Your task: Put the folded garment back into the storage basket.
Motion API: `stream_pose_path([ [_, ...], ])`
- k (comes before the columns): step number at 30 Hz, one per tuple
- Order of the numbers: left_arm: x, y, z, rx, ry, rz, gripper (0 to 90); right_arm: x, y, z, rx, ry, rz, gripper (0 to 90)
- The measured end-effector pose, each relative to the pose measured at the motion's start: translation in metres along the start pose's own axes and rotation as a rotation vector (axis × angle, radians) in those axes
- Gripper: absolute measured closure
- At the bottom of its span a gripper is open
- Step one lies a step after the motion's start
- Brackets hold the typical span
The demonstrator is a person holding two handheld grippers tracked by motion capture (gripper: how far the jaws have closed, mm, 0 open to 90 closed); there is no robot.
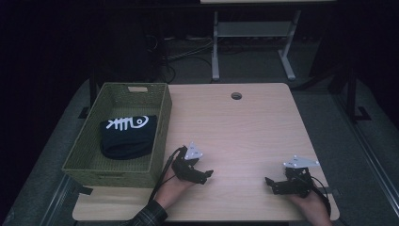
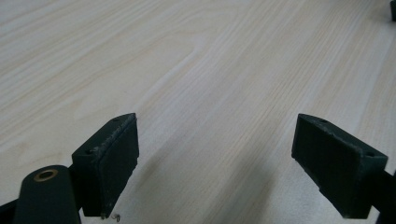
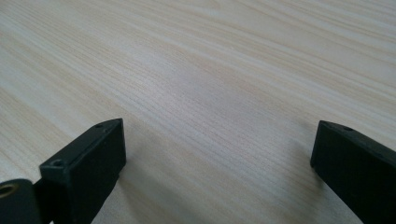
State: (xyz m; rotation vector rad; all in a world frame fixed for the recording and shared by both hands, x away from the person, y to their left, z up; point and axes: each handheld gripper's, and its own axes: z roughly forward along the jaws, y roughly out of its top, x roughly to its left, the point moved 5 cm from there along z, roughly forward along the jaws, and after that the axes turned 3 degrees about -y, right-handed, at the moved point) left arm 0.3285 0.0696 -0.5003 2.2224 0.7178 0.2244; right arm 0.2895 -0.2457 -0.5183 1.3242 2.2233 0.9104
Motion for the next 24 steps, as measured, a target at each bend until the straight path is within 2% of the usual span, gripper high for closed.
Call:
stream_pose_path([
  [6,-0.001,-0.0059,0.0074,0.011,-0.01,0.009,14.3,0.0,0.0,0.0,0.0,0.0,0.0,3.0],
  [12,-0.0017,-0.0079,0.0092,0.017,0.004,0.034,13.0,0.0,0.0,0.0,0.0,0.0,0.0,2.9],
  [24,-0.0019,-0.0083,0.009,0.017,0.005,0.034,13.0,0.0,0.0,0.0,0.0,0.0,0.0,3.0],
])
